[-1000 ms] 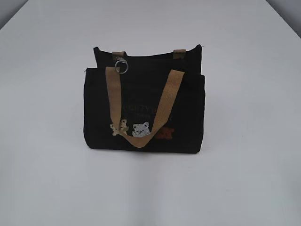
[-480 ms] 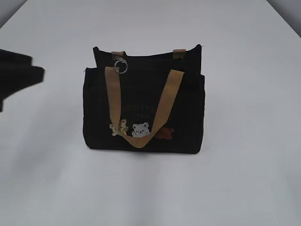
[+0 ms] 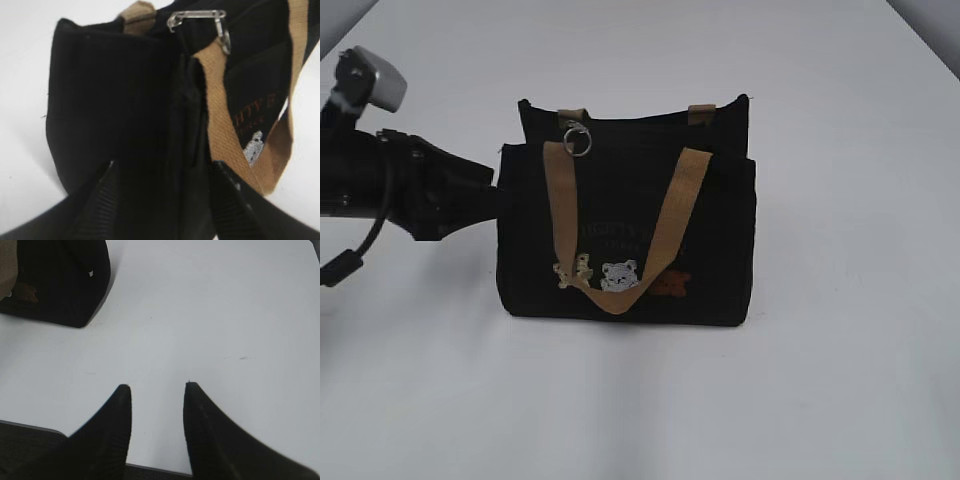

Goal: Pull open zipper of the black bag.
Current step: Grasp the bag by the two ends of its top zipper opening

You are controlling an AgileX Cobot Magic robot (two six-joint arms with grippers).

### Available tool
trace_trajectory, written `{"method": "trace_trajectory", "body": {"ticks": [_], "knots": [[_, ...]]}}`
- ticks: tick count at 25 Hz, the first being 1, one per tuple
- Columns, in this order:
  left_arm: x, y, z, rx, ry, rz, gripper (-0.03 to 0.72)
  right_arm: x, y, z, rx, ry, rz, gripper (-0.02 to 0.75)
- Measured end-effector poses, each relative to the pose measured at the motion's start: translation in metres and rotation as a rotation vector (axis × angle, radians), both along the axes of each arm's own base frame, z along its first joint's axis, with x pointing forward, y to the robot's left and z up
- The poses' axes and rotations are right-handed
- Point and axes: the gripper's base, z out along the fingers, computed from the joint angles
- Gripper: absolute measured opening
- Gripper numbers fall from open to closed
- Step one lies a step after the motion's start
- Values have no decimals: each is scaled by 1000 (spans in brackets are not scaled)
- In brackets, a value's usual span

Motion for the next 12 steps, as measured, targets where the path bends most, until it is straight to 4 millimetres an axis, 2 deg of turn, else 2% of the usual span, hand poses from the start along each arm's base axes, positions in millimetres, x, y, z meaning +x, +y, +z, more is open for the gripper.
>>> {"method": "trace_trajectory", "body": {"ticks": [3,4,6,8,10,12], "knots": [[14,-15,-10,0,19,-38,415,3,4,1,-13,10,63,282],[16,-23,-11,8,15,-67,372,7,8,4,-26,19,117,282],[17,-38,-15,48,6,-119,200,20,16,14,-42,3,232,282],[18,-44,-15,97,-10,-111,67,46,23,27,-18,-30,312,282],[18,-47,-16,115,-13,-103,65,78,29,37,21,-44,373,282],[19,-47,-16,117,-12,-96,65,119,34,41,52,-14,421,282]]}}
